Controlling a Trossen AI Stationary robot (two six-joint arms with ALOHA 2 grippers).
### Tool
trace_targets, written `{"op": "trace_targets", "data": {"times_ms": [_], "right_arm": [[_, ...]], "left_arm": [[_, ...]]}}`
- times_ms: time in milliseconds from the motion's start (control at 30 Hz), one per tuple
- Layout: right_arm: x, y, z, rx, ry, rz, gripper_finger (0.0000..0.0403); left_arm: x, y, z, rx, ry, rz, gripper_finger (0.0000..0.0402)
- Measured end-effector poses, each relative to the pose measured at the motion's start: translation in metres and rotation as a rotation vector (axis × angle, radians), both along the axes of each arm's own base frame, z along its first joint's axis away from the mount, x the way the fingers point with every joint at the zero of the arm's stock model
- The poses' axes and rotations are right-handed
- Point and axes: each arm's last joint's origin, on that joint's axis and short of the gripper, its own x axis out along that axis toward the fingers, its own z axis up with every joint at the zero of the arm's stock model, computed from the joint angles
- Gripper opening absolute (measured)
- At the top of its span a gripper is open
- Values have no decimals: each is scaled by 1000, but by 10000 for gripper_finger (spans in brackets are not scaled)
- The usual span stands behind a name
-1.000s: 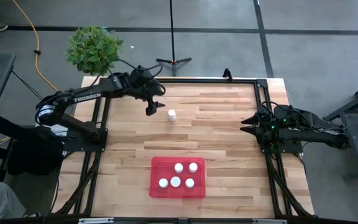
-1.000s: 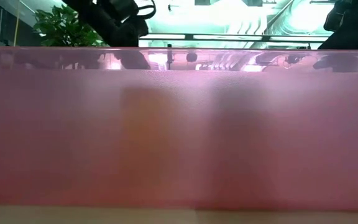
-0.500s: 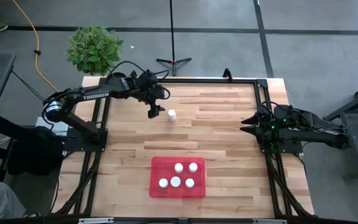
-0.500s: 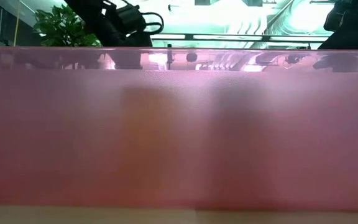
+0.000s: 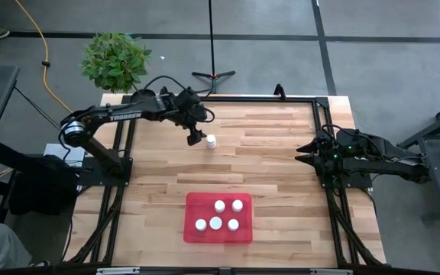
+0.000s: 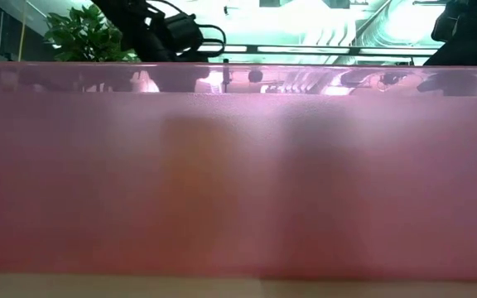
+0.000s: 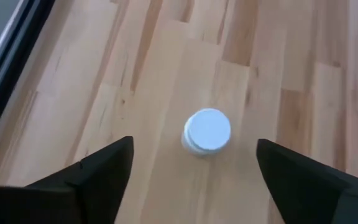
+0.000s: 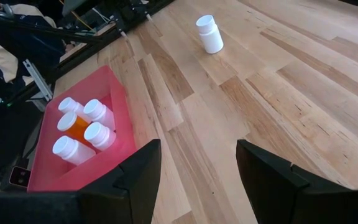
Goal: Pick and place pill bottles into a basket
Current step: Put the white pill bottle into the bin
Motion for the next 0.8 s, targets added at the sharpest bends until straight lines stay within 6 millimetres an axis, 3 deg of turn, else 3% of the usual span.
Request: {"op": "trace_targets", "data": {"times_ms": [133,300,533,800], "right_arm": [[0,0,0,0,0,-1,199],[0,0,0,0,0,0,199],[0,0,0,0,0,0,199],[0,0,0,0,0,0,199]], "left_arm": [[13,0,0,11,10,-15,397],[25,1,-3,8,12,-32,388],[27,2,-21,-55,100,-17,398],[32,-2,-25,-73,85,-43,397]]}}
